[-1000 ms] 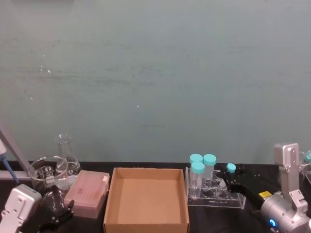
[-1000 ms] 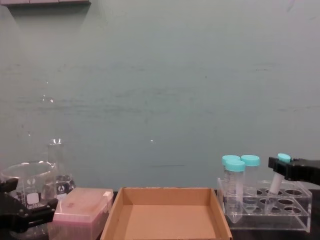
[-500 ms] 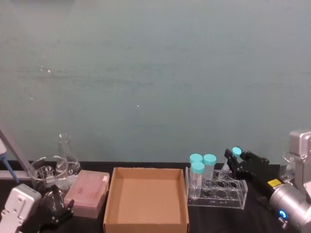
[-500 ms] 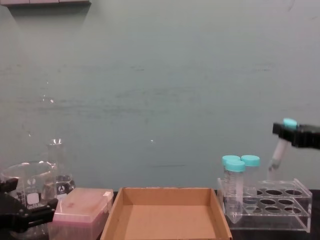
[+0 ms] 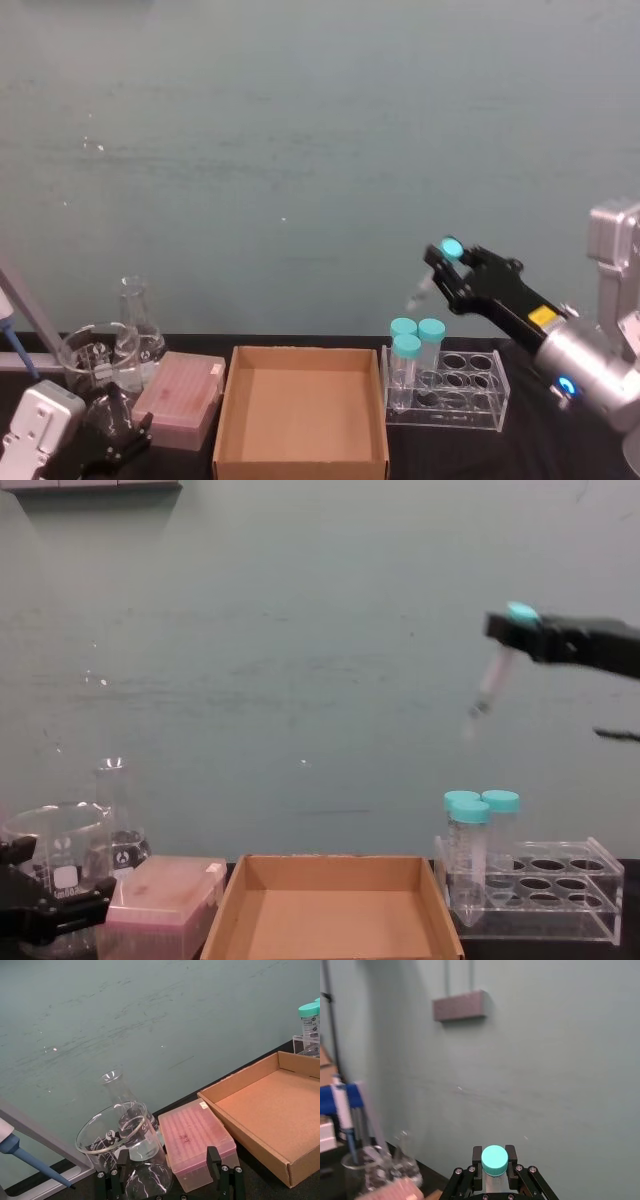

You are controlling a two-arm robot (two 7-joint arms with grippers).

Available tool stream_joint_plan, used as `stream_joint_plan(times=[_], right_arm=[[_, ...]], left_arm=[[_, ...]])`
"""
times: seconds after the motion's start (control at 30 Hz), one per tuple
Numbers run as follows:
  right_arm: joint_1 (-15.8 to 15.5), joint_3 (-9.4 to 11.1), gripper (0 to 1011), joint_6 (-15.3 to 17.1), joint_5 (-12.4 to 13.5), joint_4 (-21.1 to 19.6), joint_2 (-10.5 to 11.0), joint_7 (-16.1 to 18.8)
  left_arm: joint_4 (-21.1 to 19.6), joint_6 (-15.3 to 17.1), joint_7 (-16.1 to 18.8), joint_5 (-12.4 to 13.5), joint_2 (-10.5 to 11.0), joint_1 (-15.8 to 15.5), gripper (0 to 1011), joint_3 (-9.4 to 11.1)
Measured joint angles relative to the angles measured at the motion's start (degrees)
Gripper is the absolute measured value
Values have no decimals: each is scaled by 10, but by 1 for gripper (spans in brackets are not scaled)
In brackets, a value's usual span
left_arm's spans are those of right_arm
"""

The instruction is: Use the right hand to move the test tube from the test tube rack into the box.

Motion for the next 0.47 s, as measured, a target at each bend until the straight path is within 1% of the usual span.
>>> stream_joint_plan(times=[0.07,0.1,0.23,0.27,0.33,0.37,0.43,0.47], right_arm=[[12,-8,268,0,2,3,-2,7],[24,-17,268,1,2,8,-5,14],[49,-36,269,5,2,21,-12,25],[62,-46,268,8,2,32,-16,29],[73,-54,268,11,2,42,-20,31],[83,-62,268,15,1,55,-26,31],[94,-69,268,19,1,70,-31,31],[103,-76,268,24,0,85,-37,31]], left_arm=[[0,0,0,0,0,0,1000,0],[0,0,0,0,0,0,1000,0],[0,0,0,0,0,0,1000,0],[0,0,0,0,0,0,1000,0],[0,0,0,0,0,0,1000,0],[0,0,0,0,0,0,1000,0],[0,0,0,0,0,0,1000,0],[0,0,0,0,0,0,1000,0]])
